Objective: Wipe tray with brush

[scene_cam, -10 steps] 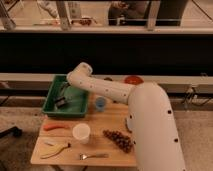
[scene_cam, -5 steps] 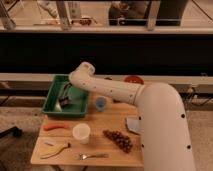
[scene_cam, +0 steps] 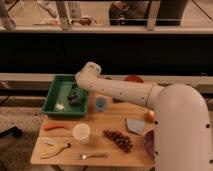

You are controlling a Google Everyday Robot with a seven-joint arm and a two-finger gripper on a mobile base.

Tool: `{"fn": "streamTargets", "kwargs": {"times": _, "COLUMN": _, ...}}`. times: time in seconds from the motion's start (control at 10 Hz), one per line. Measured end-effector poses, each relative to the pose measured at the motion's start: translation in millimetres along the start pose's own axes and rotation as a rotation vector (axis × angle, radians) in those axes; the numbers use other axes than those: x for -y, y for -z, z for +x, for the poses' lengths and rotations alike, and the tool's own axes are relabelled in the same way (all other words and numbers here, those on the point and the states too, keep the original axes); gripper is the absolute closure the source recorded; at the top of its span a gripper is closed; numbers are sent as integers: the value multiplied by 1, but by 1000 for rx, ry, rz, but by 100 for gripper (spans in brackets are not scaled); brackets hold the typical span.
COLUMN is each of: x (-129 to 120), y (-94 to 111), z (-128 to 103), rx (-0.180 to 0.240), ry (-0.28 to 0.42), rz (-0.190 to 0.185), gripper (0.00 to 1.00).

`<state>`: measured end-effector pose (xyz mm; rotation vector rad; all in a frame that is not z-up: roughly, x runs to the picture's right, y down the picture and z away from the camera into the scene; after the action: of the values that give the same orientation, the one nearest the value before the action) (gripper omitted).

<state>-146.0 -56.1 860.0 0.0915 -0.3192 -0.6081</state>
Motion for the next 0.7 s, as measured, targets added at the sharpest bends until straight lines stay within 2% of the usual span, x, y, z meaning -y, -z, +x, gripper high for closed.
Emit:
{"fn": "streamTargets", "kwargs": {"times": 0.4, "x": -14, "y": 16, "z": 2, "rx": -27, "ry": -2, "rz": -28, "gripper": 100}}
{"fn": "streamTargets", "kwargs": {"times": 0.7, "x": -19, "y": 18, "z": 14, "rx": -52, "ry": -6, "rz": -41, "gripper": 100}}
